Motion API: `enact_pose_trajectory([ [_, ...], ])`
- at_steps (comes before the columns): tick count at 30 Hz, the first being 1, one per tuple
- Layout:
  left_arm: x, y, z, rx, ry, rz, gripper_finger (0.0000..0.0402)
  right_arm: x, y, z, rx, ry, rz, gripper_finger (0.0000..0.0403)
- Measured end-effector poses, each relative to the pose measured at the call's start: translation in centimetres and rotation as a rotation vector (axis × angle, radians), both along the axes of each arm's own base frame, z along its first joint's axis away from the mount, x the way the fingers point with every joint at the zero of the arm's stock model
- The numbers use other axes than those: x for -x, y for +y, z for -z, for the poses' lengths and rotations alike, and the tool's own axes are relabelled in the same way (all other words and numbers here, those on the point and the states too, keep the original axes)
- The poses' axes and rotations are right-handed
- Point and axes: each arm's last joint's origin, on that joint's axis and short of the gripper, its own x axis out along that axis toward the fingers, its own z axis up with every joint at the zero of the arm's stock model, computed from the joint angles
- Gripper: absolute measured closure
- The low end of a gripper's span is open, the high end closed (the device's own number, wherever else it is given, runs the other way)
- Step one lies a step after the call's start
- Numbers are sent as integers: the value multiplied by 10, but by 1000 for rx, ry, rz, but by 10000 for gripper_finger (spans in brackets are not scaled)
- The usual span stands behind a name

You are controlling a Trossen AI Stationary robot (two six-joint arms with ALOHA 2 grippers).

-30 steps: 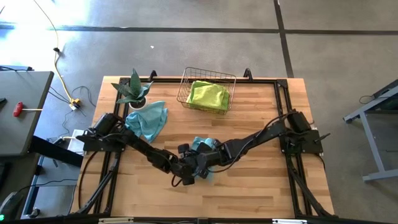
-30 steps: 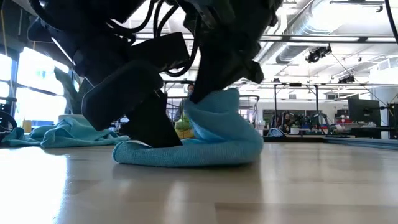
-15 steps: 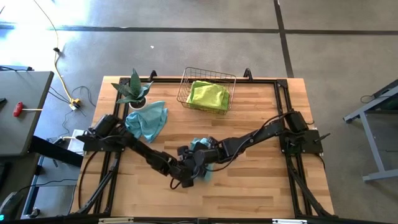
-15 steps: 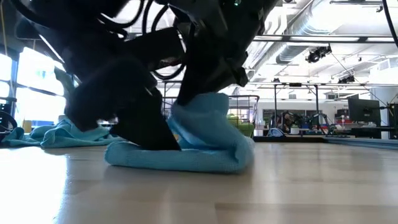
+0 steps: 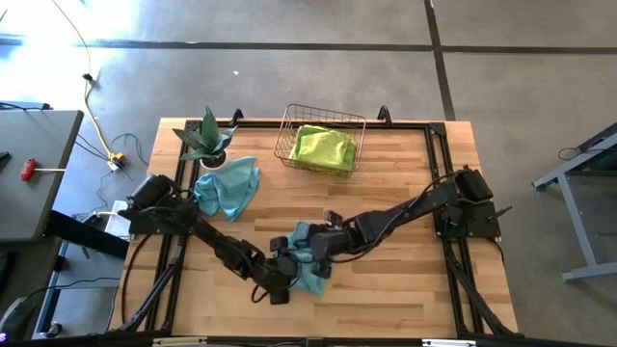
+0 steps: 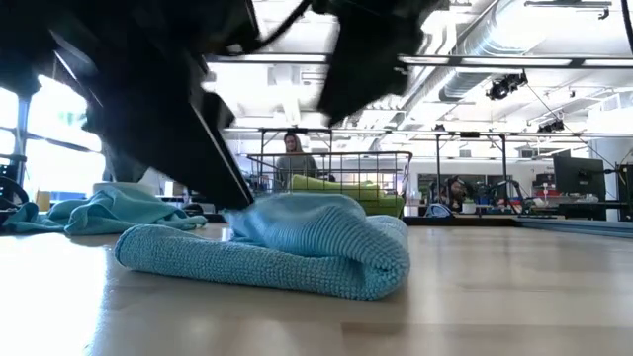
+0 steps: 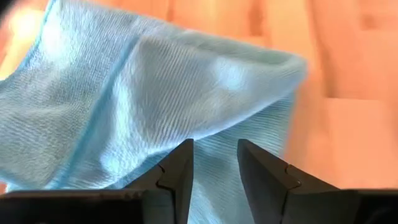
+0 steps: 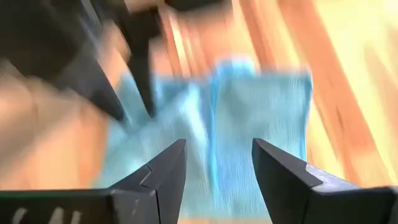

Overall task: Fold microfiber towels
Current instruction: Fold the bottom blue microfiber towel

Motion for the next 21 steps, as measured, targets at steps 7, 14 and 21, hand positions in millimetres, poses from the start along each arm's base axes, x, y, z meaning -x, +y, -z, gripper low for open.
enact_pose_trajectory([
  [7,10,-7,-29,-26,-90,-2,287,25,16,28,125,111,60,227],
  [14,0,4,-30,-68,-154,-82,287,36,10,57,200,91,111,227],
  [21,-19,26,-23,-32,-210,-165,287,42,-2,82,204,73,89,227],
])
